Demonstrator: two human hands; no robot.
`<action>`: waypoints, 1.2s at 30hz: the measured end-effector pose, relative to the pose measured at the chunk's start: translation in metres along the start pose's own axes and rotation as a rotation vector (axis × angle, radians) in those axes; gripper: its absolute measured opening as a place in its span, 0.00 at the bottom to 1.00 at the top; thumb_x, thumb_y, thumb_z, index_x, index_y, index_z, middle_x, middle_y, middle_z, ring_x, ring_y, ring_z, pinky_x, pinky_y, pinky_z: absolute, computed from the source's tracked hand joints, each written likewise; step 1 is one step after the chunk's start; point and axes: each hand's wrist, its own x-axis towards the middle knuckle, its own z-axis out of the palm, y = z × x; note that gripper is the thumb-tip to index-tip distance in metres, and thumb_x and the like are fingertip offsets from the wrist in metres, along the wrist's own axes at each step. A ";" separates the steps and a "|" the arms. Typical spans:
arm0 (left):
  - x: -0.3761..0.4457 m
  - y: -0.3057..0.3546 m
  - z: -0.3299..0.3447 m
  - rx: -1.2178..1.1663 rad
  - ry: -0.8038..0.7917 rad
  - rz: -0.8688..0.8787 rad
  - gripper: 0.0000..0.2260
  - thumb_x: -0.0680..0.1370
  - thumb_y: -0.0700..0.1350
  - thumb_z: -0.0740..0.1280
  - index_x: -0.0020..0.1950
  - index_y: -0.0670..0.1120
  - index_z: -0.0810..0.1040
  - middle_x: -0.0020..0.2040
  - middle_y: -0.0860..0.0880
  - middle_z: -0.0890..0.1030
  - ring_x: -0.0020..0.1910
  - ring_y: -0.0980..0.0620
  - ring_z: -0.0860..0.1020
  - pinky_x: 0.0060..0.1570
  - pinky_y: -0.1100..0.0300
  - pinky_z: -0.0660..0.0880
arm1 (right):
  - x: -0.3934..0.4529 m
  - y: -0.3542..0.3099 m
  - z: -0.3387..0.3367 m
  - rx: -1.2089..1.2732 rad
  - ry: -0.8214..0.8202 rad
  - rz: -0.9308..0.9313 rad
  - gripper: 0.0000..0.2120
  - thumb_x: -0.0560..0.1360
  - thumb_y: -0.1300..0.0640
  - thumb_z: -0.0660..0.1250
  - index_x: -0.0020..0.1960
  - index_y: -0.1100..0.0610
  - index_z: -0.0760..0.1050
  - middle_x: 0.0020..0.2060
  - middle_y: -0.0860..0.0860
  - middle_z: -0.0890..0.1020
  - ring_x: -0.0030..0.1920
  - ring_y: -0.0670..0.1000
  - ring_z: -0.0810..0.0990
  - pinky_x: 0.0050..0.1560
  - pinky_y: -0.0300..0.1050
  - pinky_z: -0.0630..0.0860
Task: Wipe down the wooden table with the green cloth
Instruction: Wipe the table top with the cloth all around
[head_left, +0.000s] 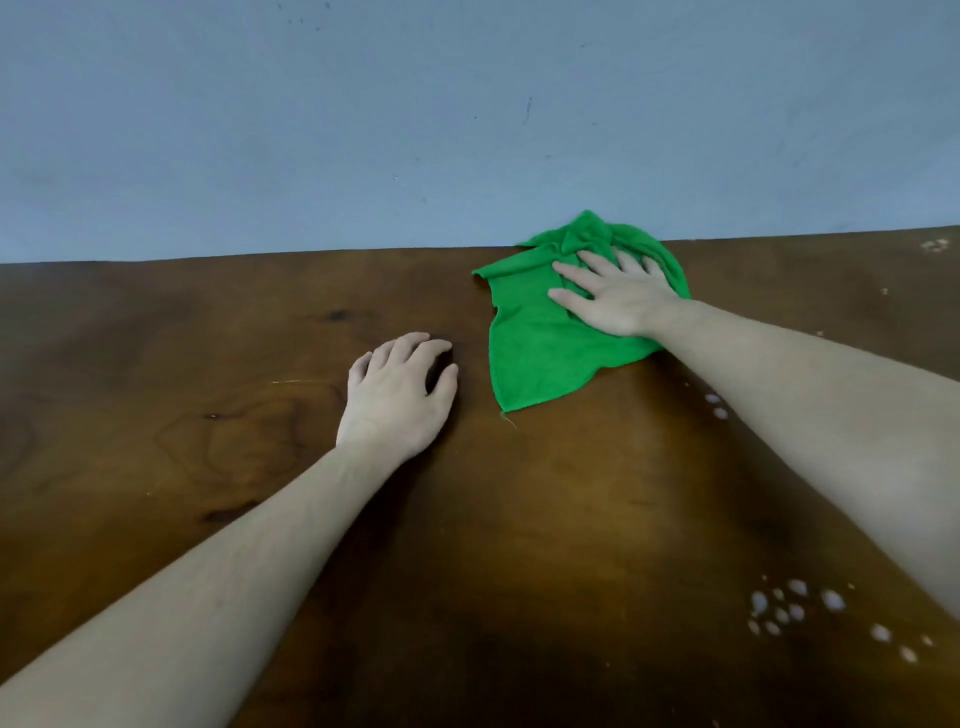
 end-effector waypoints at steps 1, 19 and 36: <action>-0.001 0.000 -0.001 -0.013 -0.006 0.002 0.19 0.82 0.58 0.54 0.71 0.58 0.71 0.74 0.56 0.69 0.75 0.52 0.62 0.75 0.48 0.52 | -0.011 -0.003 0.002 -0.006 -0.002 0.002 0.35 0.74 0.23 0.37 0.79 0.33 0.44 0.81 0.44 0.46 0.80 0.58 0.44 0.77 0.65 0.41; -0.160 -0.005 -0.032 -0.160 -0.080 0.256 0.17 0.83 0.58 0.54 0.65 0.53 0.74 0.67 0.54 0.75 0.69 0.53 0.70 0.74 0.49 0.60 | -0.264 -0.116 0.054 -0.001 0.025 -0.196 0.27 0.85 0.41 0.41 0.82 0.47 0.47 0.81 0.46 0.47 0.81 0.53 0.45 0.78 0.49 0.40; -0.249 0.006 -0.047 -0.211 -0.077 0.336 0.15 0.82 0.55 0.60 0.64 0.51 0.77 0.63 0.50 0.69 0.57 0.46 0.75 0.64 0.49 0.68 | -0.421 -0.128 0.081 -0.146 -0.012 -0.367 0.30 0.82 0.35 0.37 0.81 0.42 0.45 0.81 0.45 0.47 0.81 0.53 0.44 0.79 0.54 0.42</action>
